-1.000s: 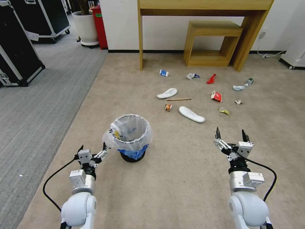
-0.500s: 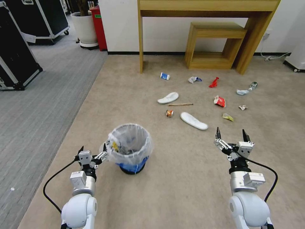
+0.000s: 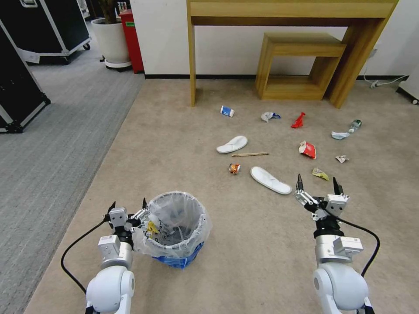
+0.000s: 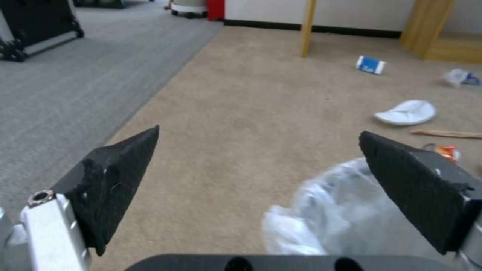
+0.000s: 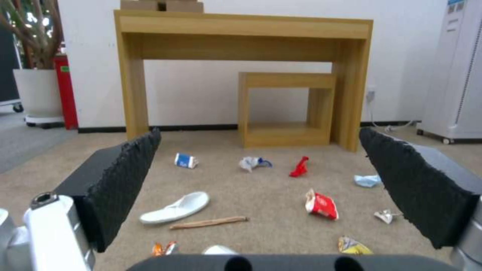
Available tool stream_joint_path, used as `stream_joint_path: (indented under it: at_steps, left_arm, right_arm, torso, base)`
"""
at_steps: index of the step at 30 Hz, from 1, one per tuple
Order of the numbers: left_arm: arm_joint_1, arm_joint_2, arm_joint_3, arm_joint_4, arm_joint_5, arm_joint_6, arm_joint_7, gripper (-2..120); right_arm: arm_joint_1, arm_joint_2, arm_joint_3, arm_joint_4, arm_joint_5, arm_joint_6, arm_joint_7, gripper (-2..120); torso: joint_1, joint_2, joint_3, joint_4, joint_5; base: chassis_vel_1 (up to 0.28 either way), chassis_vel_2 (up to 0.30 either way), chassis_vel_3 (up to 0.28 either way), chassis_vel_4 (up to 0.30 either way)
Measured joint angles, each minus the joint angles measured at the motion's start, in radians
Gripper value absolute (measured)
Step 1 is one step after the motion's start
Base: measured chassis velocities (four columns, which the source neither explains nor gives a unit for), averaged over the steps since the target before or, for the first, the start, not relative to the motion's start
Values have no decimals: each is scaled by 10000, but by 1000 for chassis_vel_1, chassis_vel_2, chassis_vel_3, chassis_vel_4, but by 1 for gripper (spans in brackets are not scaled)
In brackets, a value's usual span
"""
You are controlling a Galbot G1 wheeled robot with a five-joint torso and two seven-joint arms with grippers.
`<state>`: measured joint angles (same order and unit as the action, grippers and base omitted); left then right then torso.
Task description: Pick up the trash bin and place the garbage on the floor into it.
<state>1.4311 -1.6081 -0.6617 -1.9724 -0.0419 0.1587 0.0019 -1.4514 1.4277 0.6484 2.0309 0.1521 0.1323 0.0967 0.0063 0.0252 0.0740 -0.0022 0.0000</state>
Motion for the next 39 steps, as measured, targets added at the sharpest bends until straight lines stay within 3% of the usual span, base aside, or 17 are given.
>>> stream_joint_path:
  at_steps: [6, 39]
  left_arm:
    - [21, 54, 192, -288, -228, 342, -8, 100]
    - [-134, 0, 218, 164, -77, 137, -23, 100]
  right_arm:
    - [54, -65, 1, -35, 121, -100, 3, 100]
    - [113, 37, 14, -95, 61, -64, 84, 100]
  torso:
    - [0, 0, 0, 0, 1]
    - [2, 0, 2, 0, 0]
  base:
    - [9, -6, -6, 2]
    - [-20, 21, 21, -20]
